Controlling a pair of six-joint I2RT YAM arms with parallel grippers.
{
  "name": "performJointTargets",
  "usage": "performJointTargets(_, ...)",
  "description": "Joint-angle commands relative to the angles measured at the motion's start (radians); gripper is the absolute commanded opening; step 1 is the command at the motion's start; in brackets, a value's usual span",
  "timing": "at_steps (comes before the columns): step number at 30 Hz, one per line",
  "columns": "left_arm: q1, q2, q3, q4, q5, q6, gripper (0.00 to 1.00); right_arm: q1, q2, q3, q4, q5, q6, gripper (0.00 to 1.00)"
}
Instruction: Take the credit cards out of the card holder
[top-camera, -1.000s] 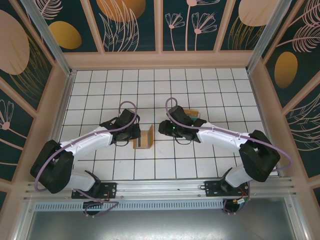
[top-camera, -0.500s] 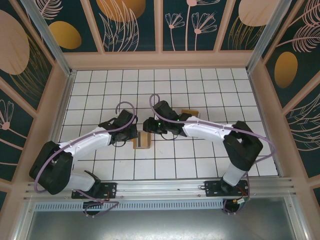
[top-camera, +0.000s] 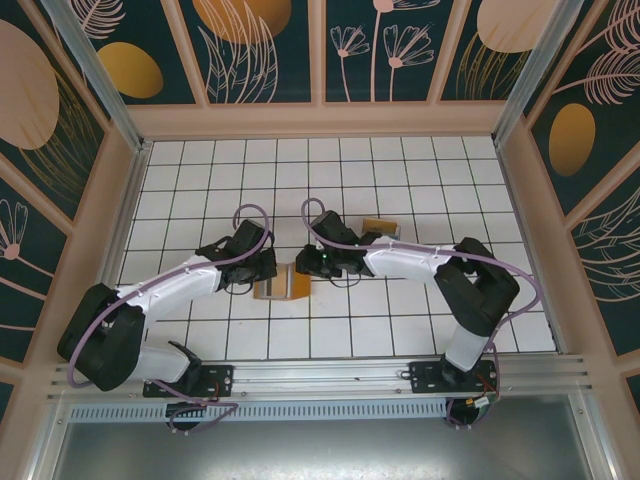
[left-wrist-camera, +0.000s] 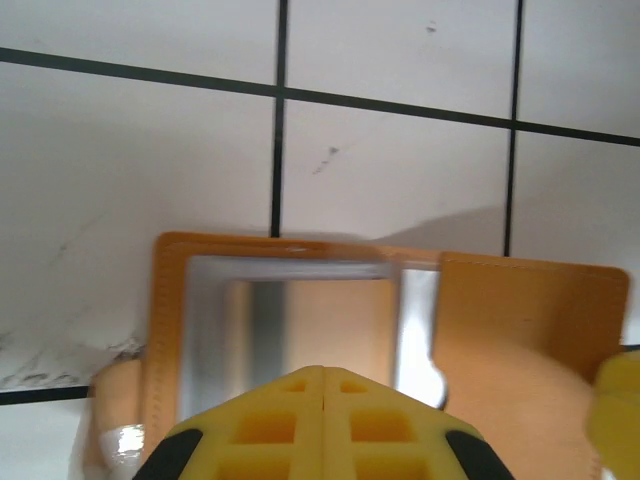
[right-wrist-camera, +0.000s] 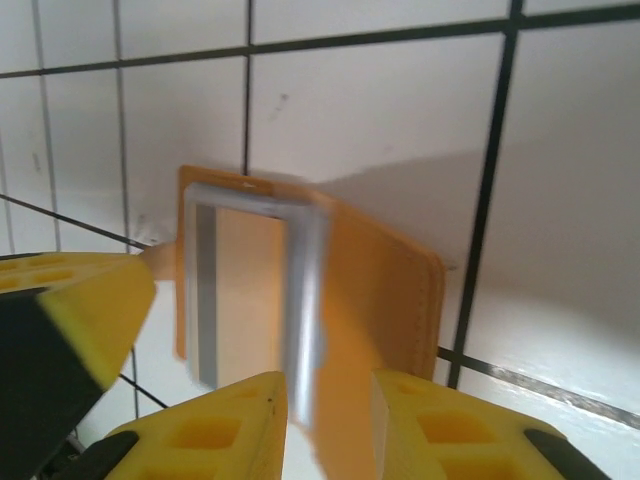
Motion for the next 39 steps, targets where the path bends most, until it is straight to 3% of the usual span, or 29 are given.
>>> performJointTargets(1, 0.005, 0.002, -0.004, 0.047, 0.064, 0.027, 0.03, -0.004, 0.021, -0.014, -0.008, -0.024, 0.007, 0.29)
performJointTargets(6, 0.005, 0.034, -0.001, 0.018, 0.032, 0.027, 0.02, -0.003, 0.030, -0.011, -0.006, -0.021, 0.003, 0.28)
performJointTargets(17, 0.023, 0.107, -0.011, -0.112, -0.160, -0.052, 0.03, -0.016, 0.064, -0.004, -0.018, -0.016, -0.029, 0.28)
performJointTargets(21, 0.044, 0.095, -0.060, -0.056, -0.094, -0.058, 0.12, -0.018, 0.074, -0.007, -0.014, -0.016, -0.041, 0.28)
performJointTargets(31, 0.044, 0.046, -0.165, 0.090, 0.099, -0.188, 0.09, -0.065, 0.090, 0.022, -0.040, -0.001, -0.128, 0.28)
performJointTargets(39, 0.044, 0.010, -0.154, 0.054, 0.061, -0.200, 0.09, -0.098, 0.085, 0.122, -0.099, -0.019, -0.189, 0.28)
